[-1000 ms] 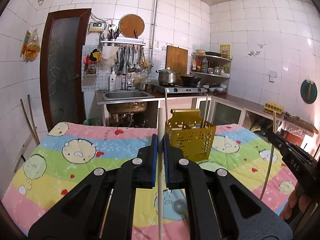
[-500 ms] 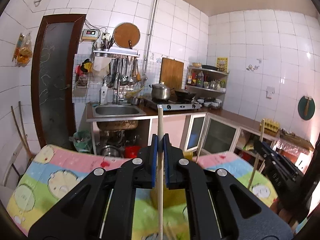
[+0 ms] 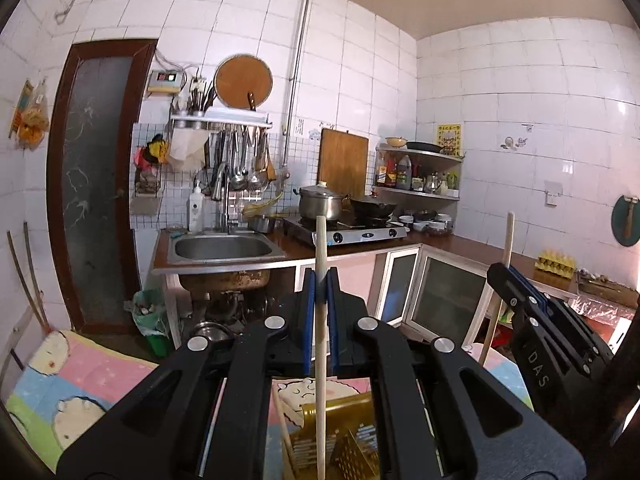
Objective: Organize utensils
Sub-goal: 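Lift the chopstick with both tools and insert it into the holder, then open both tools above the holder to release the chopstick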
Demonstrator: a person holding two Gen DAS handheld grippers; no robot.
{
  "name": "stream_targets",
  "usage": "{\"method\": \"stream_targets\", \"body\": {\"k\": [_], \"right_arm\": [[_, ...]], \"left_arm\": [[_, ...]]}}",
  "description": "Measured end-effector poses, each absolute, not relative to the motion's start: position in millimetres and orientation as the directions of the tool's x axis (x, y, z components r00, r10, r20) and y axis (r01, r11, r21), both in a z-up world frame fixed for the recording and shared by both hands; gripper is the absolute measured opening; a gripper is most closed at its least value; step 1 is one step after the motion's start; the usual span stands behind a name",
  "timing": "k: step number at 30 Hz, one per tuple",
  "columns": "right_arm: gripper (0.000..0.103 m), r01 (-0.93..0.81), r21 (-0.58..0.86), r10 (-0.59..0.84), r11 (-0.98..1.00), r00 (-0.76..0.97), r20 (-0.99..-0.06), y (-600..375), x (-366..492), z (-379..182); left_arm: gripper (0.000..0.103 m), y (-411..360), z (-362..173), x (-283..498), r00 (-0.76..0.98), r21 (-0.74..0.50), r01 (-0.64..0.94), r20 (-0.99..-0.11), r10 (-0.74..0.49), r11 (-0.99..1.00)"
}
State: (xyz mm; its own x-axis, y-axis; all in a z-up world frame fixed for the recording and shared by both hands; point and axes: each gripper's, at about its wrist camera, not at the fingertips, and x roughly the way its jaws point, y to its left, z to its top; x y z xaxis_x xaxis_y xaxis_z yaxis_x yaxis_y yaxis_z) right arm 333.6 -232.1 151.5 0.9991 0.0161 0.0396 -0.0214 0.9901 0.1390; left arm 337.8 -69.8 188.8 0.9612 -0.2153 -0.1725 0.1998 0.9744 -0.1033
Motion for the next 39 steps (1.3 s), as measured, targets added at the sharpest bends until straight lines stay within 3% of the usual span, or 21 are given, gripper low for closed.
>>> {"method": "stream_targets", "body": {"k": [11, 14, 17, 19, 20, 22, 25, 30, 39], "right_arm": [[0.006, -0.041, 0.124, 0.046, 0.991, 0.998, -0.036, -224.3, 366.0, 92.9], [0.007, -0.054, 0.128, 0.063, 0.990, 0.996, -0.062, -227.7, 364.0, 82.8], [0.010, -0.073, 0.146, 0.088, 0.987, 0.991, -0.102, -234.6, 363.3, 78.1], [0.030, -0.091, 0.158, 0.111, 0.983, 0.986, -0.123, -240.4, 358.0, 77.5], [0.046, -0.090, 0.159, 0.110, 0.983, 0.987, -0.121, -240.9, 354.5, 78.6], [0.049, -0.089, 0.159, 0.109, 0.983, 0.987, -0.121, -247.9, 343.3, 84.0], [0.049, -0.089, 0.162, 0.114, 0.983, 0.982, -0.152, -256.1, 330.8, 92.1], [0.050, -0.041, 0.156, 0.077, 0.987, 0.969, -0.234, -265.7, 290.1, 99.1], [0.054, 0.031, 0.156, 0.027, 0.987, 0.933, -0.359, -262.5, 224.9, 57.5]], "left_arm": [[0.005, -65.1, 118.9, 374.2, 0.944, -0.109, 0.166, -0.271, -0.190, 0.980], [0.006, -66.0, 115.5, 367.4, 0.952, -0.073, 0.146, -0.261, -0.160, 0.987], [0.030, -63.8, 120.5, 357.5, 0.954, -0.067, 0.126, -0.264, -0.140, 0.990], [0.047, -60.2, 129.0, 345.4, 0.963, -0.062, 0.098, -0.247, -0.110, 0.993], [0.052, -59.9, 133.3, 340.3, 0.965, -0.055, 0.091, -0.241, -0.101, 0.994], [0.070, -55.7, 143.9, 325.1, 0.972, -0.044, 0.070, -0.221, -0.078, 0.997], [0.084, -46.8, 152.8, 308.4, 0.966, -0.031, 0.047, -0.255, -0.053, 0.998], [0.095, -25.2, 140.0, 284.0, 0.928, -0.083, 0.037, -0.368, -0.065, 0.996], [0.098, -11.8, 77.1, 237.8, 0.862, -0.014, 0.046, -0.505, -0.046, 0.999]]}}
